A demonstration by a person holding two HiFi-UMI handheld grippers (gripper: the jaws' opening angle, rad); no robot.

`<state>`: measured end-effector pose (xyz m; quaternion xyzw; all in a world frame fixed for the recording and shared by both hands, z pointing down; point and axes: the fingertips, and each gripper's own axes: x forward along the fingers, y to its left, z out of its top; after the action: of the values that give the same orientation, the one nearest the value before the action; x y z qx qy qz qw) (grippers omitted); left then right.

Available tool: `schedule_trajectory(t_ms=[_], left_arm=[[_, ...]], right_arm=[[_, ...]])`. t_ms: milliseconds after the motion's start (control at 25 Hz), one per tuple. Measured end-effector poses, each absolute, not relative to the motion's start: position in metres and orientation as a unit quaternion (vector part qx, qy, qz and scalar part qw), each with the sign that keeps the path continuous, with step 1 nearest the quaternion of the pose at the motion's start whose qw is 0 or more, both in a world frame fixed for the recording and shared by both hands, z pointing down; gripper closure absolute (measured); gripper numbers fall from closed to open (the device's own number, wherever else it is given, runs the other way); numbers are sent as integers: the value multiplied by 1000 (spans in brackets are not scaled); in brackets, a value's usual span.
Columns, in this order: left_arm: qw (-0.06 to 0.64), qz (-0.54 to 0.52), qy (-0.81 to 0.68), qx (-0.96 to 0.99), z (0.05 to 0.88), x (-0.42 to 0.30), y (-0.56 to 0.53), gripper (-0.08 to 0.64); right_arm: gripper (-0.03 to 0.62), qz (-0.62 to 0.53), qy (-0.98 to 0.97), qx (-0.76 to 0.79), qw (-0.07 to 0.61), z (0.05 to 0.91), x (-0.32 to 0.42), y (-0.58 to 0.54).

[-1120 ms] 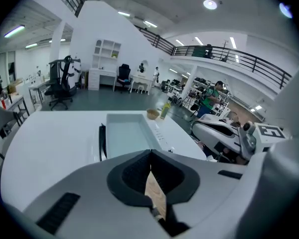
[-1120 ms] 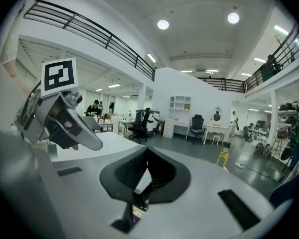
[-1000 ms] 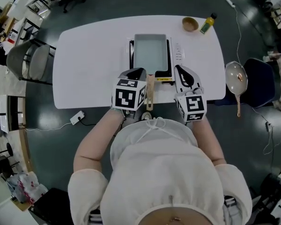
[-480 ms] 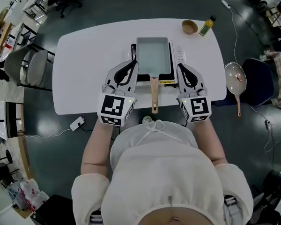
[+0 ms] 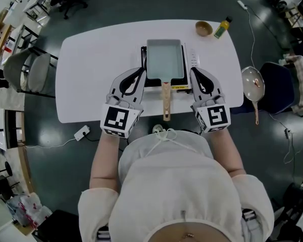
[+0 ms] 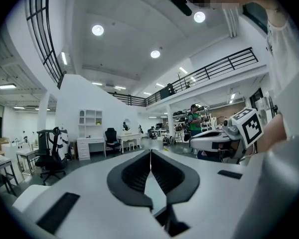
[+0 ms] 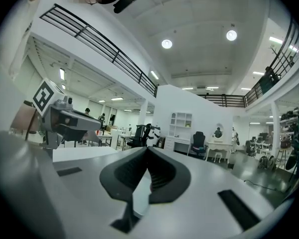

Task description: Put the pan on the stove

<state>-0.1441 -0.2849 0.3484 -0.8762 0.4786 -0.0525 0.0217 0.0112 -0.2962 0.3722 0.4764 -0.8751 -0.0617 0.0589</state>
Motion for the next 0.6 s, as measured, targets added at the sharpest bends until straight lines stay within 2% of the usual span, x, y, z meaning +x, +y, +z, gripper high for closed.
schedule_trajectory(t_ms=[600], left_arm=[[-5,-32,479,-877,348,-146,-278,537]], right_arm=[[592,-68,-877,469,73,374,6,-291]])
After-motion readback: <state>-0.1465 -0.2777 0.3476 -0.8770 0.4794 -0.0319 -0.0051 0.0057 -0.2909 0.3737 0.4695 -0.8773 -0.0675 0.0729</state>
